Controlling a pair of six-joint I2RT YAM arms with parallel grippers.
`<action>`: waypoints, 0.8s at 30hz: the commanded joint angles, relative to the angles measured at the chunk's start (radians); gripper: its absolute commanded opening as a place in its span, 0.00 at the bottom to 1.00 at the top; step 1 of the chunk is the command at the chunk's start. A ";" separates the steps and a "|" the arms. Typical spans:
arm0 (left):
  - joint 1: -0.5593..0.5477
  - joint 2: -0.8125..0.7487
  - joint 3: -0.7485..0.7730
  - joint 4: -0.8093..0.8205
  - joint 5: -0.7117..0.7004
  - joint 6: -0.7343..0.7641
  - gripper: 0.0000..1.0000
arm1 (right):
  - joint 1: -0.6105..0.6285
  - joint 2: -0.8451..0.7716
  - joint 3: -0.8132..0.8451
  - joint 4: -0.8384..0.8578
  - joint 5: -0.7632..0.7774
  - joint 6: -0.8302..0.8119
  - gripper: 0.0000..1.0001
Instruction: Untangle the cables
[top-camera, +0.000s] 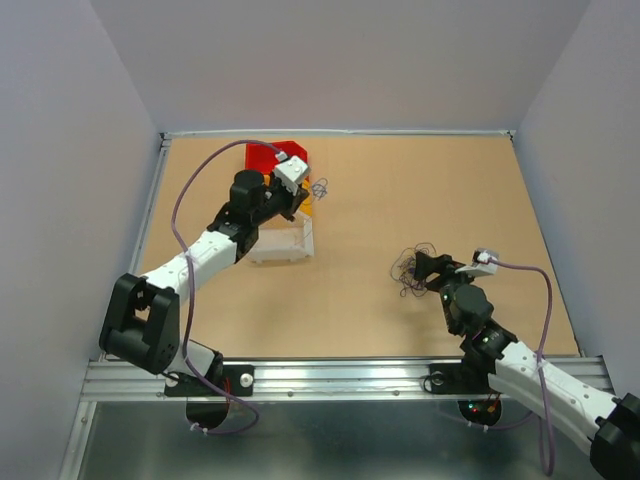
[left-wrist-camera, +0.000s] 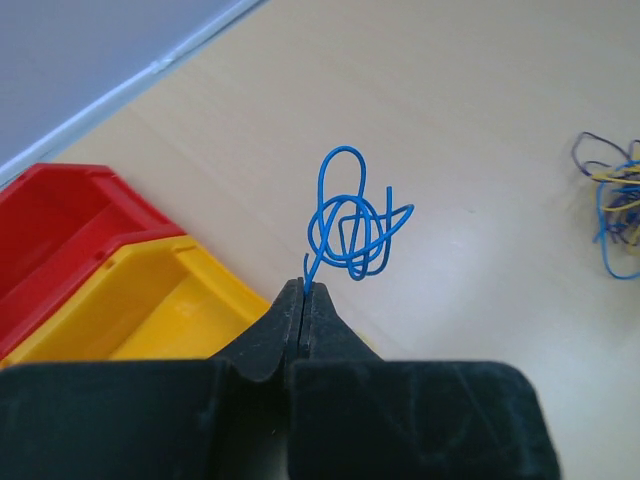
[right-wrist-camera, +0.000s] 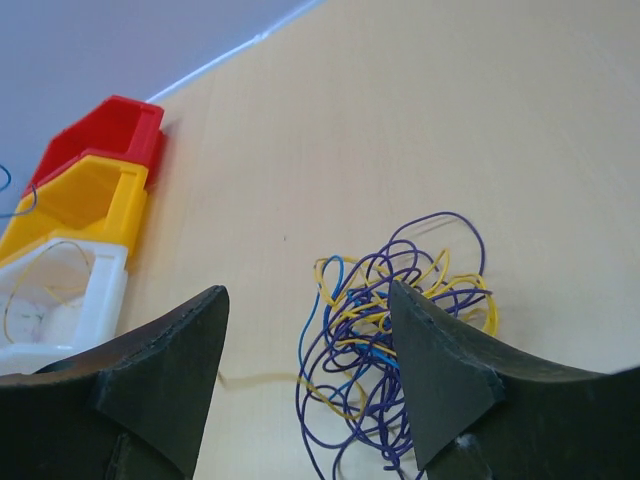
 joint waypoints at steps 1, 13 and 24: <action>0.096 -0.040 0.001 0.078 -0.030 0.024 0.00 | 0.005 0.003 -0.016 0.084 -0.081 -0.044 0.72; 0.204 0.173 0.145 -0.030 -0.143 0.060 0.00 | 0.003 -0.075 -0.031 0.061 -0.170 -0.075 0.73; 0.221 0.112 0.124 0.006 -0.294 0.021 0.92 | 0.003 -0.020 -0.017 0.062 -0.185 -0.069 0.75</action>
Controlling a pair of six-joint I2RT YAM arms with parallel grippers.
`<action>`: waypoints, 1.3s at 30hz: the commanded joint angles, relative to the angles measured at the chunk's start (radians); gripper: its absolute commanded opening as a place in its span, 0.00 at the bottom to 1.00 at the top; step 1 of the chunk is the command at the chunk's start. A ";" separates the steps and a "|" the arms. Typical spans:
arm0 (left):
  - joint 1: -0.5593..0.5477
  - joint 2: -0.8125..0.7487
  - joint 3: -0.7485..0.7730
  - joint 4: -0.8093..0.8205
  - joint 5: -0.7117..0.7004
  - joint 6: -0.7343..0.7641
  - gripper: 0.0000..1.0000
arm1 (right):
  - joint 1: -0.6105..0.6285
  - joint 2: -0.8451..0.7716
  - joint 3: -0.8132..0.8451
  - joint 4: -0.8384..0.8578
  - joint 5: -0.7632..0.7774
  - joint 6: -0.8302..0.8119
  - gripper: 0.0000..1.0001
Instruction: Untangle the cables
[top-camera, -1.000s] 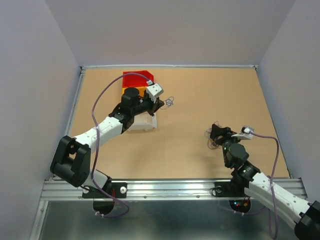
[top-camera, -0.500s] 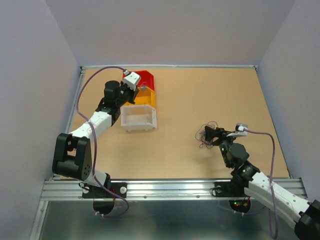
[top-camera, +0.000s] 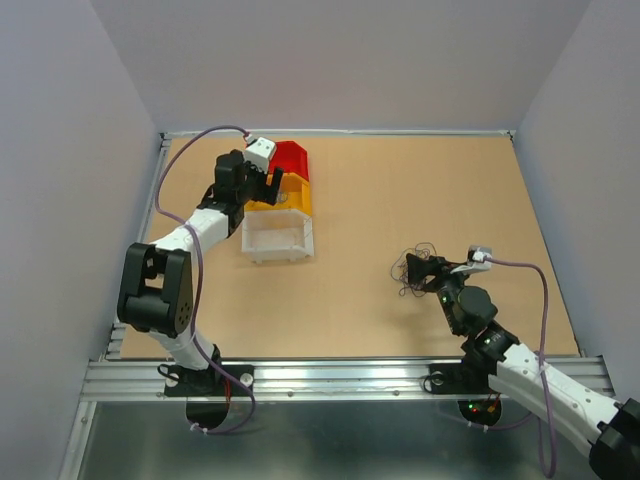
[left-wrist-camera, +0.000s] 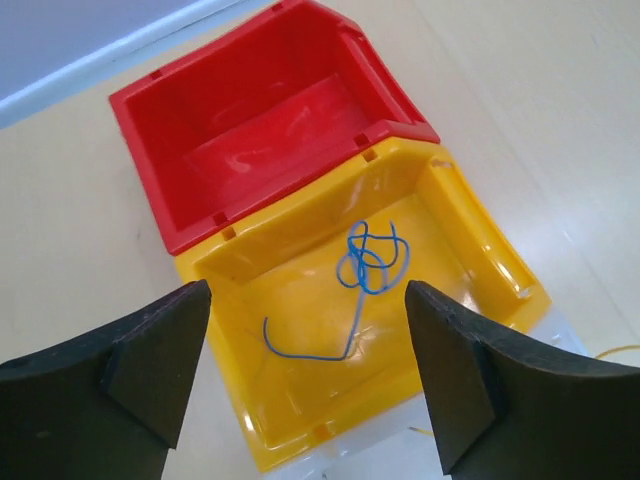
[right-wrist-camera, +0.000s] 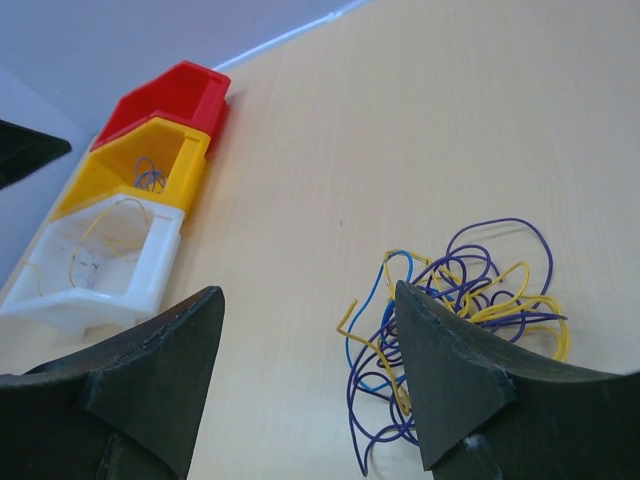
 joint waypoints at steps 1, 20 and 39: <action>0.001 -0.118 -0.008 0.060 -0.129 -0.021 0.93 | 0.003 0.037 -0.014 0.044 -0.018 -0.010 0.75; 0.030 0.236 0.378 -0.440 -0.242 -0.124 0.86 | 0.002 0.064 -0.017 0.065 -0.019 -0.009 0.76; 0.080 0.424 0.546 -0.628 0.197 0.066 0.00 | 0.003 0.050 -0.026 0.074 -0.051 -0.027 0.76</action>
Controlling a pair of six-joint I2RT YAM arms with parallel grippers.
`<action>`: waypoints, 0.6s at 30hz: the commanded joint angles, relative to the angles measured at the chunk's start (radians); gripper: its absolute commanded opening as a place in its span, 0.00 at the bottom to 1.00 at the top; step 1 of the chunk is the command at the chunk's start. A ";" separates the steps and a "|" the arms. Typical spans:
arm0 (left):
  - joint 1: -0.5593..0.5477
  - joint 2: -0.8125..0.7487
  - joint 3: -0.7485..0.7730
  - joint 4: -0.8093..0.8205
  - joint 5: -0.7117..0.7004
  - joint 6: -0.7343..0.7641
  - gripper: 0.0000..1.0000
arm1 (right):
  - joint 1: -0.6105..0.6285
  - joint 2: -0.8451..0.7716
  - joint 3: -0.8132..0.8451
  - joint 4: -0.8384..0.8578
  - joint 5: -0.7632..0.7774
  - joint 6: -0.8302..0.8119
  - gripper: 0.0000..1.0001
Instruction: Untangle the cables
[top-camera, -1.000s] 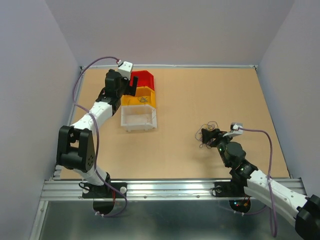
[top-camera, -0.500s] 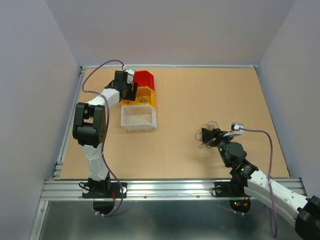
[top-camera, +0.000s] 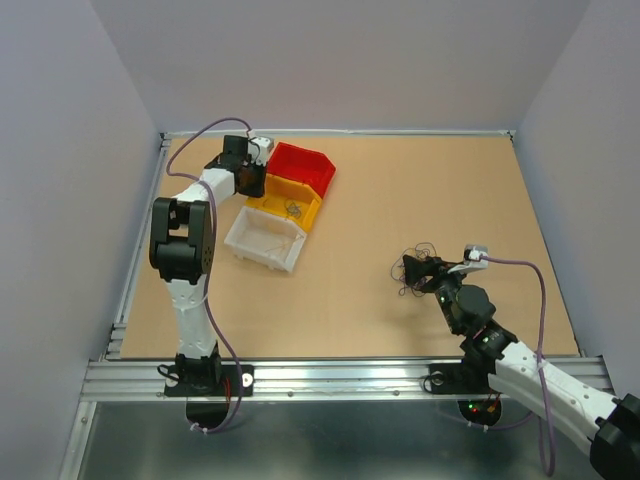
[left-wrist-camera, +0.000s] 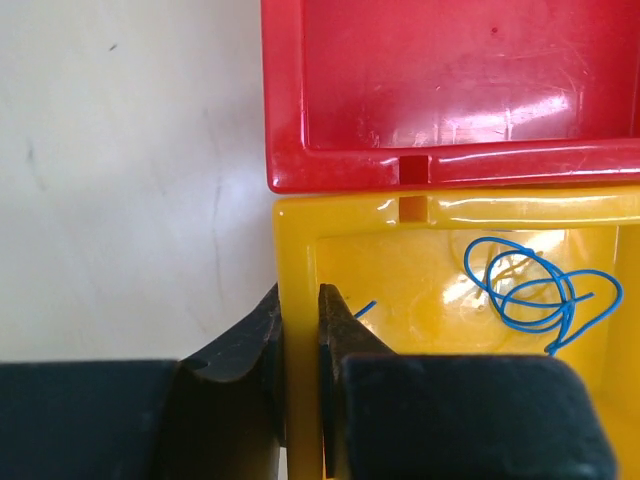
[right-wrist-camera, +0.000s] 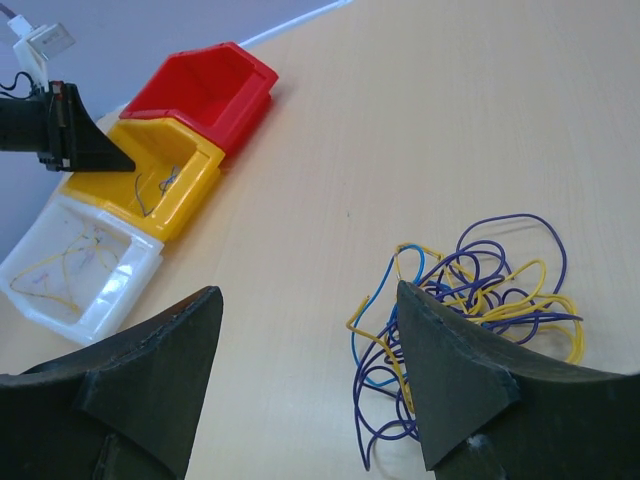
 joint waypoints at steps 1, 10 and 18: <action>-0.006 -0.016 0.039 -0.122 0.160 0.154 0.02 | 0.003 0.004 -0.023 0.052 -0.021 -0.022 0.76; -0.015 -0.231 -0.042 -0.088 0.027 0.349 0.73 | 0.003 0.148 0.023 0.064 0.025 0.028 0.93; -0.066 -0.464 -0.086 -0.018 -0.026 0.243 0.99 | 0.003 0.366 0.122 -0.109 0.295 0.269 0.98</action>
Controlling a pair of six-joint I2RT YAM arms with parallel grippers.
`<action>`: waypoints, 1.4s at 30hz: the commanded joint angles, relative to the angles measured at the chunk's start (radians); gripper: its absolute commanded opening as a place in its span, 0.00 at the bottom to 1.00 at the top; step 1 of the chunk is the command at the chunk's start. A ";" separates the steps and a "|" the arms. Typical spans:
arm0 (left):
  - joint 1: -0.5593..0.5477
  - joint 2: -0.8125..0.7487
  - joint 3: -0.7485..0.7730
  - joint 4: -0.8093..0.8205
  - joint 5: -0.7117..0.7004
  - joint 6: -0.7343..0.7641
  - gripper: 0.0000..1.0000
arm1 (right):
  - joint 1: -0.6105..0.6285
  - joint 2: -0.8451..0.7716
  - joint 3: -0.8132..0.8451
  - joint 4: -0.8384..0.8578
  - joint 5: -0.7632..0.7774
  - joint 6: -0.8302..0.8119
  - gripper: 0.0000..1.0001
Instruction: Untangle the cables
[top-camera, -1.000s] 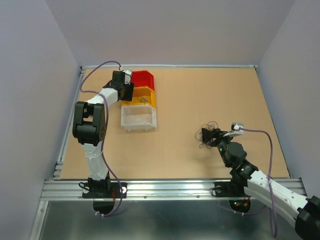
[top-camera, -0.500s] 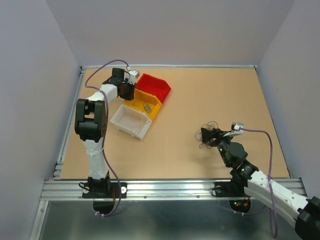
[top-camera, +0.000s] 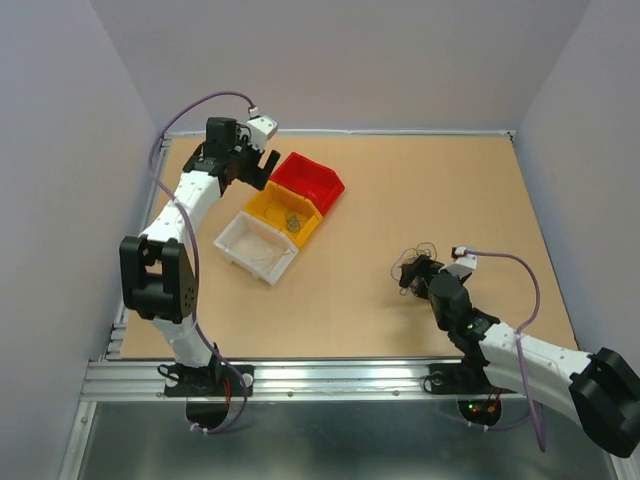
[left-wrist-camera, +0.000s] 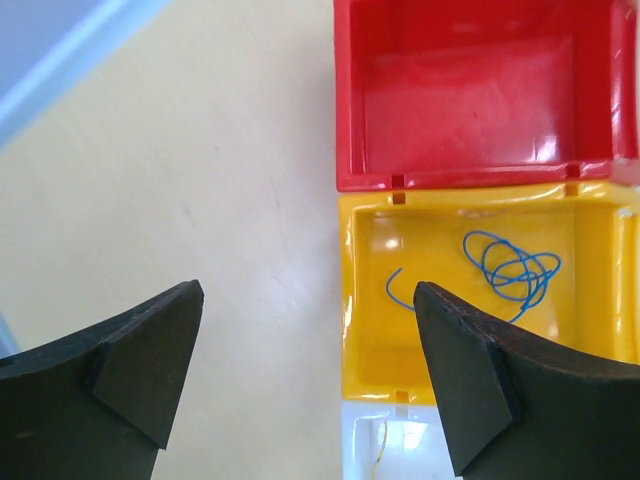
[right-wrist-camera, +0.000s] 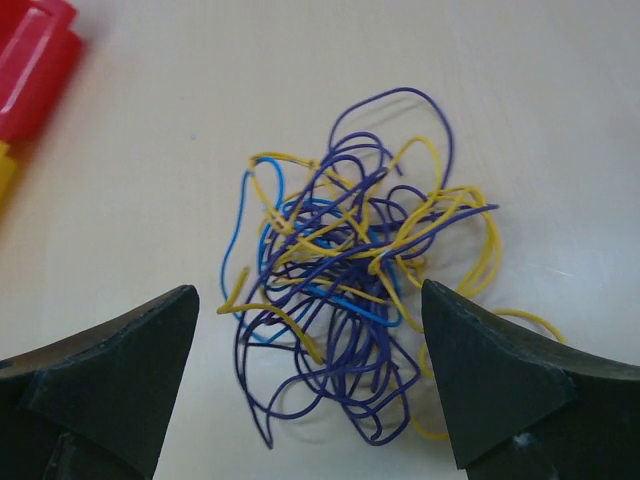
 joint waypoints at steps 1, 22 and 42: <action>-0.046 -0.195 -0.055 0.095 -0.057 -0.055 0.99 | 0.003 0.136 0.106 -0.049 0.175 0.120 0.96; -0.612 -0.296 -0.541 0.841 0.040 -0.197 0.96 | 0.005 -0.291 -0.012 0.109 -0.535 -0.174 0.05; -0.614 -0.399 -0.612 0.700 0.406 -0.049 0.96 | 0.005 -0.399 0.001 -0.004 -0.452 -0.171 0.07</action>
